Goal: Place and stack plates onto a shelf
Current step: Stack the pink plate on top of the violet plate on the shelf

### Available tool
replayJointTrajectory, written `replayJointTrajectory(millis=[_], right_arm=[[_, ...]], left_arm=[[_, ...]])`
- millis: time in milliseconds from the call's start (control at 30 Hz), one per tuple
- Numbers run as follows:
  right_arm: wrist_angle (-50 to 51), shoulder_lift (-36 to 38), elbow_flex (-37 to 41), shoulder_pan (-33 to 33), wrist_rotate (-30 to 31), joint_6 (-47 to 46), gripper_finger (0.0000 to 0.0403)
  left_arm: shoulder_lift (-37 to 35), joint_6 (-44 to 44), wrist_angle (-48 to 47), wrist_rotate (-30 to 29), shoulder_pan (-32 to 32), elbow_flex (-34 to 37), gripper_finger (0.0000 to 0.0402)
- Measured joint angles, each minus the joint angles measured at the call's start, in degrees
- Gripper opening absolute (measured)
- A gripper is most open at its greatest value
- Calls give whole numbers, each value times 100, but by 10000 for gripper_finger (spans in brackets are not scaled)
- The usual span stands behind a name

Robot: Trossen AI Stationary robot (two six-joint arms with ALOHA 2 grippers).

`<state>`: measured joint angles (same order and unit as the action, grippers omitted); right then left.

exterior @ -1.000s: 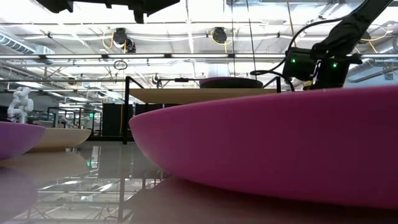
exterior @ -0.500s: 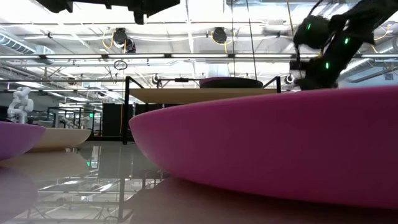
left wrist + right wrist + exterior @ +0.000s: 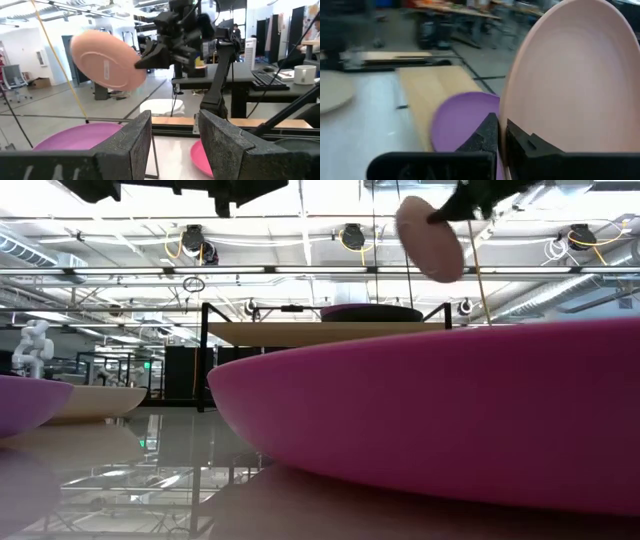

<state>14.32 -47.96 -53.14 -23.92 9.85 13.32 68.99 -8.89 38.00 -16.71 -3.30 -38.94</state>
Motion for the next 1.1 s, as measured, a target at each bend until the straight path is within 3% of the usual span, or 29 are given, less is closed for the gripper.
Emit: replayJointTrajectory(millis=[167, 500, 700, 1100], right_arm=[[133, -989, -473, 93, -396, 796, 0], [392, -2564, -866, 158, -405, 1483, 0], [393, -2756, -873, 160, -394, 1508, 24], [771, -2493, -875, 230, -395, 1442, 147]], left_arm=[[0, -1, 2, 0, 74, 0, 170], [0, -39, -27, 2, 71, 0, 170], [0, 1, -43, 7, 71, 0, 170], [0, 349, -55, 11, 71, 0, 170]])
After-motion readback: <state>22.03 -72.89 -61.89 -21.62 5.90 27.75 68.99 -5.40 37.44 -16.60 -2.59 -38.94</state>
